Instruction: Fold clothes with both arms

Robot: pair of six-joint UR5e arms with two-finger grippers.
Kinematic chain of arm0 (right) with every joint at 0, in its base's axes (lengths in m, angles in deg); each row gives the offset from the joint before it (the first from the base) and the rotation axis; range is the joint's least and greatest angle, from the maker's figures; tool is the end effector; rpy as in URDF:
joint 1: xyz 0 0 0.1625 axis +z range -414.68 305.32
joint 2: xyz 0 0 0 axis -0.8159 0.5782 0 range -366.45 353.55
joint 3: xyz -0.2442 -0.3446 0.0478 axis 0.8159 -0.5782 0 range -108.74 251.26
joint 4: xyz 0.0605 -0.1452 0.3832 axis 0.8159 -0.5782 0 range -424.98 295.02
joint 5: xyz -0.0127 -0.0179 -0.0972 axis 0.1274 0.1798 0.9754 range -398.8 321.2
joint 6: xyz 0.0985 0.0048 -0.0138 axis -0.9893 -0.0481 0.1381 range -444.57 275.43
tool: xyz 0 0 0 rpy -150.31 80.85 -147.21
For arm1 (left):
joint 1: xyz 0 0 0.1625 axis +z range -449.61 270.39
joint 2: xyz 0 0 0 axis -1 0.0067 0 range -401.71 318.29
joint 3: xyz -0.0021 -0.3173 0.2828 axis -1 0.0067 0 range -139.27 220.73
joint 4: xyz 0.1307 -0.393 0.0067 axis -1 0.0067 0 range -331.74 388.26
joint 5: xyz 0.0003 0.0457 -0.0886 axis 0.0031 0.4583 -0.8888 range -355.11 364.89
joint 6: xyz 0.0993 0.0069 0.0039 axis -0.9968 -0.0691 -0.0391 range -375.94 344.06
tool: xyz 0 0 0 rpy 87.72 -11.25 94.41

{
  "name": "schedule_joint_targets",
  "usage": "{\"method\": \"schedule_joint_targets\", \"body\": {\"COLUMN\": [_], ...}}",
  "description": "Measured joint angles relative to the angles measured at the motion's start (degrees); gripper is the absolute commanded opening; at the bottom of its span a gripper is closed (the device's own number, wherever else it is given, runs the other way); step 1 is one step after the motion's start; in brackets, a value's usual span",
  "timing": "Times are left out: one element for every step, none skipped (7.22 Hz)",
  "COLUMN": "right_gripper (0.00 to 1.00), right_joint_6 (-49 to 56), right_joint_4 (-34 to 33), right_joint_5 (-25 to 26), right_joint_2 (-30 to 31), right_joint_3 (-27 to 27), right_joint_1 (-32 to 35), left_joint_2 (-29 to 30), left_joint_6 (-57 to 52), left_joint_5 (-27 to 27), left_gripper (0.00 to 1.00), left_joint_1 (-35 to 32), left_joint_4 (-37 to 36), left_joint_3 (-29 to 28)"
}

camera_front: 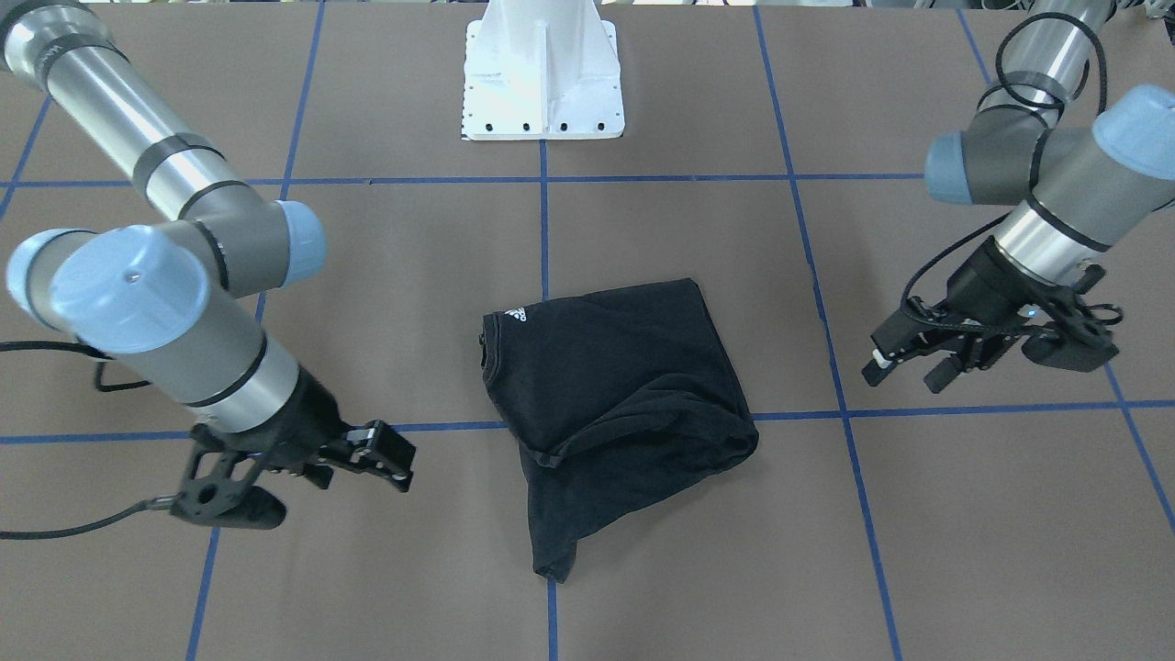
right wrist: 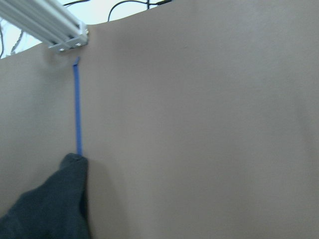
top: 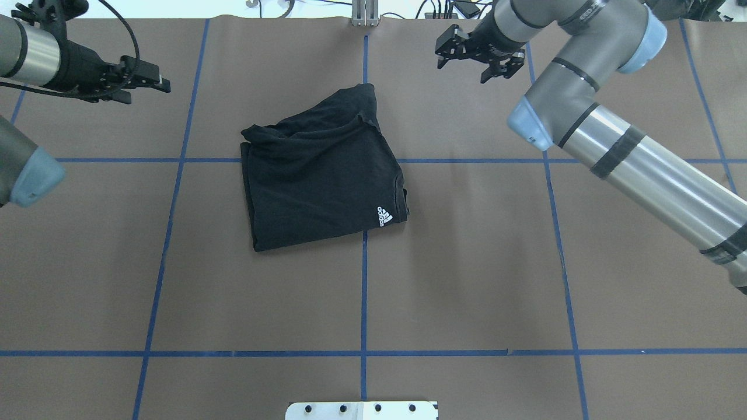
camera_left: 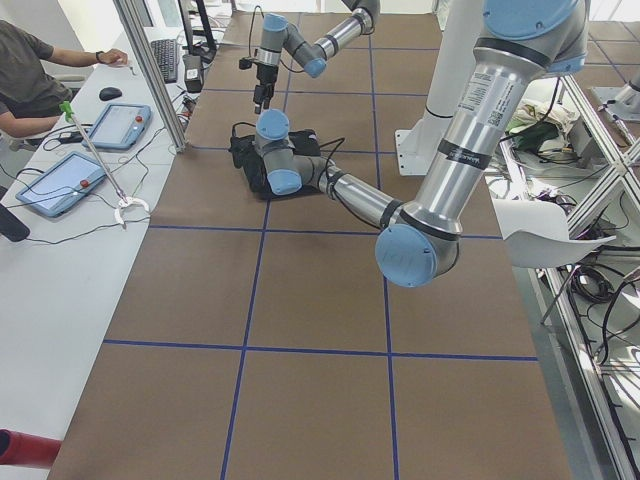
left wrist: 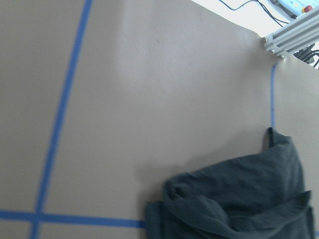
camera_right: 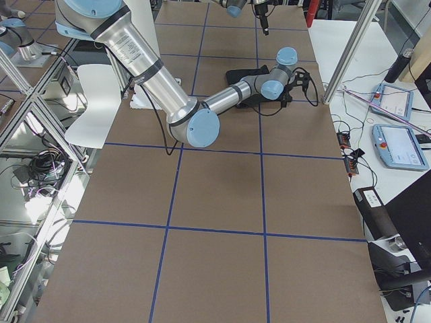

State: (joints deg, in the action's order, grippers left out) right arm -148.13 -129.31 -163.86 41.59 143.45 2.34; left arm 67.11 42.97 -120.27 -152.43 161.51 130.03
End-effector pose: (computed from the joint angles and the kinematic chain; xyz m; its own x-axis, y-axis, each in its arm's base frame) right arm -0.3546 -0.6862 0.2946 0.5139 0.1222 0.8491 -0.2445 0.9696 0.0084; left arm 0.2198 -0.5943 0.3944 0.4438 0.0602 -0.8941 0.3120 0.9250 0.2171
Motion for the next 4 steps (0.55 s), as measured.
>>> {"method": "schedule_joint_targets", "body": {"right_gripper": [1.00, 1.00, 1.00, 1.00], "right_joint_6": [9.4, 20.9, 30.9, 37.8], "right_joint_4": [-5.9, -10.8, -13.7, -14.7], "right_joint_5": [-1.0, -1.4, -1.7, -2.5], "right_joint_2": [2.8, 6.7, 10.9, 15.6], "right_joint_3": [1.8, 4.6, 7.1, 9.2], "right_joint_1": [3.8, 7.4, 10.9, 14.4], "left_joint_2": [-0.7, -1.2, -2.3, -4.2], "left_joint_6": [-8.2, -16.2, -23.4, -29.2], "left_joint_5": [0.1, 0.1, 0.6, 1.4], "left_gripper": [1.00, 1.00, 1.00, 1.00], "left_joint_1": [-3.4, -6.4, -8.8, -11.3], "left_joint_4": [-0.7, -1.0, -0.9, -0.4], "left_joint_3": [-1.3, -2.8, -3.6, -3.8]}}
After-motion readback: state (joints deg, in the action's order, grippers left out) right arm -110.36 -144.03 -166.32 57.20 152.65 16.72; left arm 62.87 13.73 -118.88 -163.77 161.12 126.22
